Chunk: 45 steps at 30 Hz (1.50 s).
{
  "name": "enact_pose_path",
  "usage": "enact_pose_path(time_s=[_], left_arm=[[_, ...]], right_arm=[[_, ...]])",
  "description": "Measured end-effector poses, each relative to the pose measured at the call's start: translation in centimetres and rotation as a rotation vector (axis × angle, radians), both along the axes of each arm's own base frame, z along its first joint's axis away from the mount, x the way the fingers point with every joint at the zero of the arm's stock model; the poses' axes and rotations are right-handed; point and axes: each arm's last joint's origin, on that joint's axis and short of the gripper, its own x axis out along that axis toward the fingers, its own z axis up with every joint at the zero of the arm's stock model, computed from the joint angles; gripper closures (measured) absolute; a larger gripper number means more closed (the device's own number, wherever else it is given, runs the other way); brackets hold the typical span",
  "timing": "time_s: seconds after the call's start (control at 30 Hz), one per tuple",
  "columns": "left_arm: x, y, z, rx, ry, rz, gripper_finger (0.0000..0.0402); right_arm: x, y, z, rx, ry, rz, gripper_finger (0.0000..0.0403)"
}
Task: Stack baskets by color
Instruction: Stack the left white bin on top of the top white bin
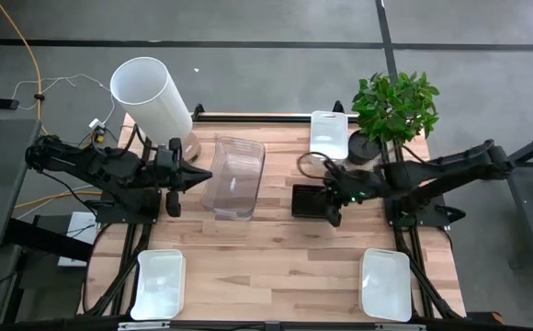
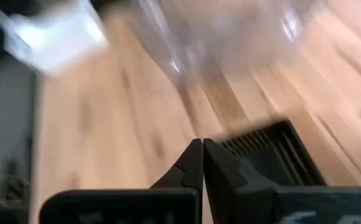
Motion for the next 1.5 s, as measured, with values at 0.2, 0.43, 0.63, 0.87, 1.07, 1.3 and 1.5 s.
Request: enact_pose_path(time_s=[0.2, 0.43, 0.63, 0.87, 1.07, 1.3, 1.5], left_arm=[[-0.3, 0.1, -0.1, 0.003, 0.010, 0.002, 0.0401], [-0.1, 0.0, -0.4, 0.005, 0.041, -0.021, 0.0401], [0.0, -0.1, -0.6, 0.005, 0.057, -0.021, 0.0401], [0.9, -0.9, -0.6, -0.209, 0.165, -0.106, 0.0374], [1.0, -3.5, -1.8, -0.539, 0.522, -0.177, 0.0302], [-0.1, -8.3, -4.2, -0.842, 0.817, -0.085, 0.0229], [-1.0, -12.0, -6.3, -1.005, 0.894, 0.193, 0.0210]], right_arm=[[-1.5, 1.4, -0.2, -0.022, -0.427, -0.044, 0.0403], [-2.3, 1.0, -1.1, 0.029, -0.636, -0.078, 0.0403], [-2.3, 1.0, -0.7, 0.037, -0.651, -0.067, 0.0403], [-2.3, 1.1, -0.7, 0.047, -0.648, -0.050, 0.0403], [-2.3, 1.1, -0.8, 0.070, -0.641, -0.048, 0.0403], [-2.3, 1.1, -0.9, 0.066, -0.628, -0.047, 0.0403], [-2.3, 1.2, -1.1, 0.067, -0.609, -0.031, 0.0403]])
